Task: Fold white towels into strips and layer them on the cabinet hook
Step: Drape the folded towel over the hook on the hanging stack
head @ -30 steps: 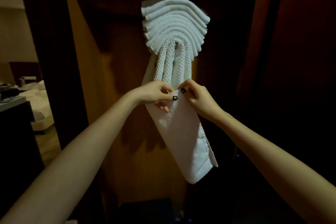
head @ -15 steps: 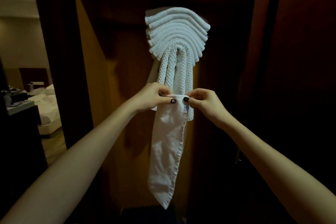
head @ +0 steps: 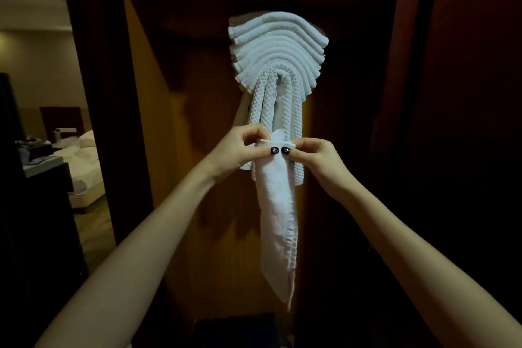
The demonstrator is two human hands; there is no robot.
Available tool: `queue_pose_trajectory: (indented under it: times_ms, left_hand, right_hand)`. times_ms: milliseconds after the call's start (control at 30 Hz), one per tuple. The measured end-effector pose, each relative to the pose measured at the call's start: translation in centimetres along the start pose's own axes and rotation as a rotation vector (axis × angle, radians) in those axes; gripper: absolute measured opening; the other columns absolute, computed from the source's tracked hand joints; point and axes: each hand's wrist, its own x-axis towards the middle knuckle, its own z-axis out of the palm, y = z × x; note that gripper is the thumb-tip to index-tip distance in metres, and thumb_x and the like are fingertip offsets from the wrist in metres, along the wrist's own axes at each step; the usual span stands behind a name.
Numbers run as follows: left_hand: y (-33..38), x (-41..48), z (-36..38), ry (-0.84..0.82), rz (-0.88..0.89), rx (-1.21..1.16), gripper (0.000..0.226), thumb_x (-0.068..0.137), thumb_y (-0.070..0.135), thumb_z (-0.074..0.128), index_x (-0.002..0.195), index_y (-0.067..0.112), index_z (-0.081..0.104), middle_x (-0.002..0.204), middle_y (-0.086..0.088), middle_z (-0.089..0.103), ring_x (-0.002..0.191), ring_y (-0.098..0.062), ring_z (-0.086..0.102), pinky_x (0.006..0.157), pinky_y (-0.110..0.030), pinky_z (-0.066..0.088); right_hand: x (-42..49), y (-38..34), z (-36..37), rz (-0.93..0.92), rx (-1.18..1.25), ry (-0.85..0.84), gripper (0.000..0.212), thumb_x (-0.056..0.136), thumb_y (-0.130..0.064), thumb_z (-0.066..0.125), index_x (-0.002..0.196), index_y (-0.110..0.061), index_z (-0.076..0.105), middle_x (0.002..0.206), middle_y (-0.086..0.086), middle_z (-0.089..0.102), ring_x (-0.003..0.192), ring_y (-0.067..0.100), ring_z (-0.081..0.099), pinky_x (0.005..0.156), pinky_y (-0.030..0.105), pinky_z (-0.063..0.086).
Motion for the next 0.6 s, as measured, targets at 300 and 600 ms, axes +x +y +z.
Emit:
queue_pose_trajectory:
  times_ms: [300, 600]
  left_hand:
    - [0.6, -0.6, -0.3, -0.018, 0.024, -0.054, 0.022, 0.084, -0.002, 0.069, 0.079, 0.013, 0.053, 0.076, 0.005, 0.05, 0.068, 0.004, 0.047, 0.063, -0.01, 0.04]
    - [-0.3, -1.4, 0.5, 0.156, 0.056, -0.184, 0.035, 0.086, -0.007, 0.063, 0.104, 0.024, 0.065, 0.115, -0.001, 0.065, 0.104, -0.006, 0.065, 0.084, -0.018, 0.05]
  right_hand:
    - [0.0, -1.3, 0.2, 0.006, -0.03, -0.001, 0.014, 0.084, -0.006, 0.073, 0.071, -0.012, 0.07, 0.068, -0.004, 0.071, 0.07, 0.005, 0.066, 0.067, 0.016, 0.051]
    - [0.8, -1.8, 1.3, -0.06, -0.104, 0.194, 0.024, 0.08, -0.008, 0.078, 0.064, -0.012, 0.061, 0.065, 0.003, 0.069, 0.07, 0.016, 0.069, 0.071, 0.031, 0.058]
